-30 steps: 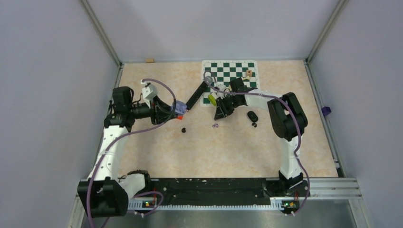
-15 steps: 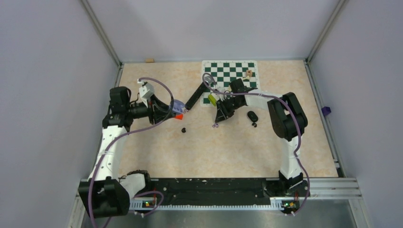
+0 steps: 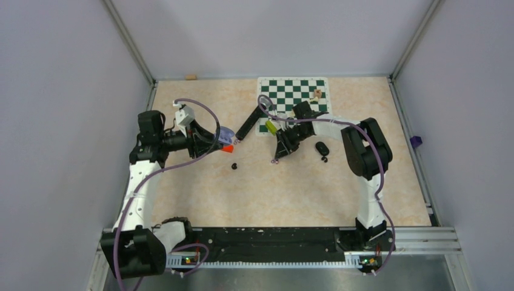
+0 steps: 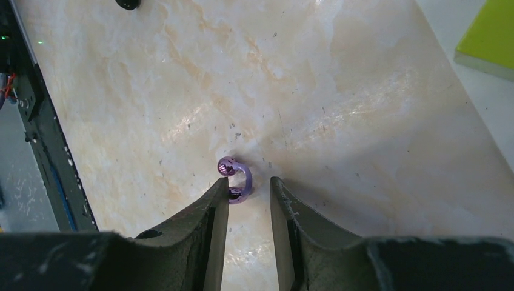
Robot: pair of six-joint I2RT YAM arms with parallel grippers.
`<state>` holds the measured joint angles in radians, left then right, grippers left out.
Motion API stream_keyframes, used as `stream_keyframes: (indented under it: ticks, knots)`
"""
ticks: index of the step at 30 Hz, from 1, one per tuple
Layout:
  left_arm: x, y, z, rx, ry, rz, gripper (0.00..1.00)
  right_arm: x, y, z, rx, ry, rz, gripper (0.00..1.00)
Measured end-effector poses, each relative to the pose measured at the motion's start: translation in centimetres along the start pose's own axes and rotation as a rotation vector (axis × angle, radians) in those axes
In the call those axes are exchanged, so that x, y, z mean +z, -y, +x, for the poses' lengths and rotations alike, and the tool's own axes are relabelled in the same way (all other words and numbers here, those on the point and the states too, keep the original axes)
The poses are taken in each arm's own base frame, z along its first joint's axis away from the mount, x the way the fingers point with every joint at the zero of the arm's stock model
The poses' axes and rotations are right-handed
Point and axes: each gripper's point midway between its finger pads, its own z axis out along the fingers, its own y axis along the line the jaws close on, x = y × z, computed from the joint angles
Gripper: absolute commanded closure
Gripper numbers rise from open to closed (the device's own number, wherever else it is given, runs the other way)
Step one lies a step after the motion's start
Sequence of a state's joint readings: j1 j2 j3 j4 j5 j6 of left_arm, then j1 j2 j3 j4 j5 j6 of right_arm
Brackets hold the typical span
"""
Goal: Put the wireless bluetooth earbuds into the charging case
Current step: Pick up the earbud from the center of the board.
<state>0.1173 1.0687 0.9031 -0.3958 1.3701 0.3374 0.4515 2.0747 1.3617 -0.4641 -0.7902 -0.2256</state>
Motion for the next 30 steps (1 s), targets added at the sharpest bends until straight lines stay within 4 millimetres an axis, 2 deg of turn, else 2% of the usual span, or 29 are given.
stream_keyframes:
  ticks: [11,18,30]
  knots:
    - [-0.1,0.1,-0.1,-0.003,0.005,0.004,0.98,-0.1,-0.4,0.4,0.001,-0.014,-0.021,0.67]
    - [-0.1,0.2,-0.1,-0.003,0.008,0.012,0.98,0.1,-1.0,1.0,0.005,-0.037,-0.037,0.73]
    - [-0.1,0.3,-0.2,-0.003,0.010,0.017,0.98,0.1,-1.8,1.9,0.024,-0.073,-0.061,0.73]
